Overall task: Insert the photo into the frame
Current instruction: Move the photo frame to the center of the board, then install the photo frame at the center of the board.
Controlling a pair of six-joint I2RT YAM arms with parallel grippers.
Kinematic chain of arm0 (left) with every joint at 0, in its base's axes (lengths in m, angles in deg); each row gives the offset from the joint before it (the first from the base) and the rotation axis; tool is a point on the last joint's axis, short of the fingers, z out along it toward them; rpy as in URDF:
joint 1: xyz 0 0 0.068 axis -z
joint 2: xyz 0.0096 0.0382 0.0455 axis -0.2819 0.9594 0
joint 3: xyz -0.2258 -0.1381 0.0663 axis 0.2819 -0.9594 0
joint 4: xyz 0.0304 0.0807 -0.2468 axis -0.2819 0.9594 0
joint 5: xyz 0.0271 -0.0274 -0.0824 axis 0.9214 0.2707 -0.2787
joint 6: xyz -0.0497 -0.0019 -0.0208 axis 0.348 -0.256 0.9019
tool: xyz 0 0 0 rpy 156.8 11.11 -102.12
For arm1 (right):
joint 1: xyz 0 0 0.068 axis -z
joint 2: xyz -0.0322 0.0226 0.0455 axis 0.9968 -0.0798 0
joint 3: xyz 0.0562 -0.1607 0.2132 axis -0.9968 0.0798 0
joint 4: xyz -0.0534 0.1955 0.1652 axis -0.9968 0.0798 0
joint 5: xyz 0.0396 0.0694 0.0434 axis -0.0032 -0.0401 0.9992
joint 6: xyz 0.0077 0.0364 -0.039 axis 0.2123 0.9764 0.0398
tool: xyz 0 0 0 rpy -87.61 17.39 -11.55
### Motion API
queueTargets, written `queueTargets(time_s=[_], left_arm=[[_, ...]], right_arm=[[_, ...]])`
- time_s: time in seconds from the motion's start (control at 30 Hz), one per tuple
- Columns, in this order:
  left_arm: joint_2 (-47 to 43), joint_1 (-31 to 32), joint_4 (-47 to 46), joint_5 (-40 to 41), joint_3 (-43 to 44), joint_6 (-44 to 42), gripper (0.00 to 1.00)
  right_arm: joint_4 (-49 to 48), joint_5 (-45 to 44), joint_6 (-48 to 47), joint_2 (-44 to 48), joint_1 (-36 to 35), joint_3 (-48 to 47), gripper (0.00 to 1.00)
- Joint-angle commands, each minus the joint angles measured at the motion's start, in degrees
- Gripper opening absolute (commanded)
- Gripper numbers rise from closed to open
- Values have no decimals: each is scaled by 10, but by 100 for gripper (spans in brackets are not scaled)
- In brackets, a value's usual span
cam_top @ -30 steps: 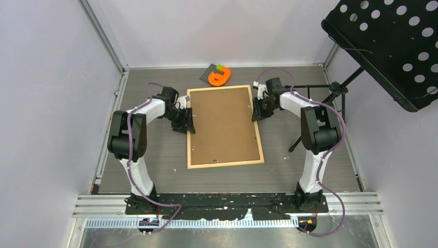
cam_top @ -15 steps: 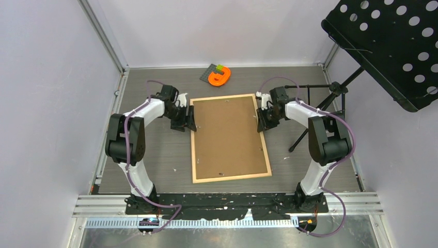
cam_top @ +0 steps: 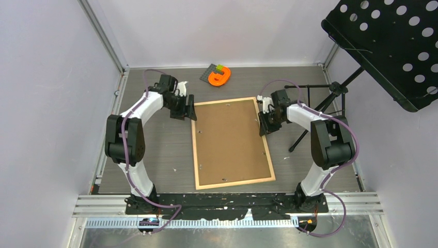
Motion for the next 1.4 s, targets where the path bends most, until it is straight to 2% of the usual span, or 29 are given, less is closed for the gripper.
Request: queueTargets(time_s=[0.0, 0.27, 0.47, 0.83, 1.1, 1.37], left_arm=[[-31, 3, 10, 1, -9, -9, 68], [-27, 43, -10, 39, -48, -20, 67], [0, 71, -10, 70, -39, -22, 66], [48, 74, -7, 94, -15, 9, 60], [67, 74, -5, 78, 4, 23, 60], [71, 74, -15, 108, 8, 30, 60]], right_arm=[[-2, 17, -15, 23, 2, 0, 6], [-8, 40, -10, 11, 7, -1, 6], [-8, 49, -9, 11, 12, 0, 6], [-9, 62, -10, 9, 19, 1, 6], [-8, 66, -11, 6, 23, 1, 6], [-8, 72, -11, 4, 26, 2, 6]])
